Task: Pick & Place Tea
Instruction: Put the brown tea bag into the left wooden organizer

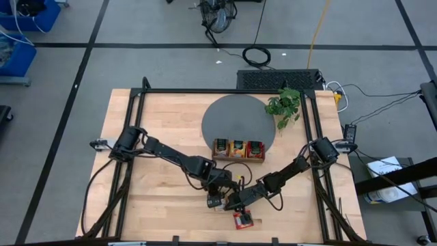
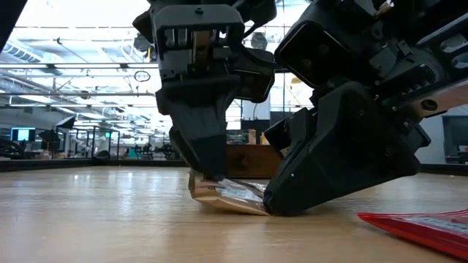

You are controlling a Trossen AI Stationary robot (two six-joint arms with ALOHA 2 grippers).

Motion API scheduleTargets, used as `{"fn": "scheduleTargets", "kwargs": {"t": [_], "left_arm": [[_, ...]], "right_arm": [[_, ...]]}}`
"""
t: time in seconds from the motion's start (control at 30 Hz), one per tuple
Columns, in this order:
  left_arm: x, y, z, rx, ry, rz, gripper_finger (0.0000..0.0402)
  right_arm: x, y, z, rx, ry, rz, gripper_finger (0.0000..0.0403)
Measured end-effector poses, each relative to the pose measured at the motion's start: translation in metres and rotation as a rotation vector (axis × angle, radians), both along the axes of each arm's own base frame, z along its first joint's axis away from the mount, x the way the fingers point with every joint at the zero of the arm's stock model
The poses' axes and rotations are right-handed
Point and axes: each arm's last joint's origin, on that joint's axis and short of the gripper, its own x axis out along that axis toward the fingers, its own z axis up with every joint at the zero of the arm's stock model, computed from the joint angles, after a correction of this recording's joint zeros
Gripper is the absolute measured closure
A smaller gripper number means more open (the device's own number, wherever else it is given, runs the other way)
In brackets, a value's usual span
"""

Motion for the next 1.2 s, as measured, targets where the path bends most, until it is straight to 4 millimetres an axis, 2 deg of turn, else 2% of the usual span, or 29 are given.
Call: {"fn": "scheduleTargets", "kwargs": {"t": [0.2, 0.27, 0.47, 0.6, 0.77, 0.87, 0.97, 1.07, 1.2], "left_arm": [[0.0, -0.006, 0.001, 0.034, -0.038, -0.032, 0.0367], [0.0, -0.008, 0.001, 0.033, -0.043, -0.042, 0.039], [-0.002, -0.012, 0.0, 0.056, -0.05, -0.055, 0.0391], [-0.004, -0.016, 0.007, 0.077, -0.069, -0.054, 0.0395], [-0.012, -0.02, 0.033, 0.114, -0.127, -0.045, 0.0397], [-0.022, -0.023, 0.053, 0.175, -0.162, -0.029, 0.0396], [-0.031, -0.031, 0.07, 0.255, -0.224, 0.009, 0.0398], [-0.037, -0.045, 0.078, 0.321, -0.291, -0.005, 0.0397], [-0.042, -0.066, 0.082, 0.468, -0.34, -0.087, 0.0398]], "right_arm": [[0.0, 0.0, 0.0, -0.002, -0.003, -0.001, 0.0403], [0.0, 0.0, 0.0, -0.015, -0.012, -0.007, 0.0403], [0.002, 0.0, 0.002, -0.026, -0.046, -0.001, 0.0403], [0.002, 0.004, 0.013, 0.014, -0.084, -0.01, 0.0403], [-0.013, 0.024, 0.046, -0.09, -0.203, -0.023, 0.0403], [-0.028, 0.037, 0.065, -0.256, -0.3, -0.127, 0.0403], [-0.041, 0.046, 0.075, -0.396, -0.362, -0.229, 0.04], [-0.046, 0.049, 0.079, -0.453, -0.394, -0.318, 0.0381], [-0.044, 0.044, 0.078, -0.469, -0.392, -0.377, 0.0331]]}}
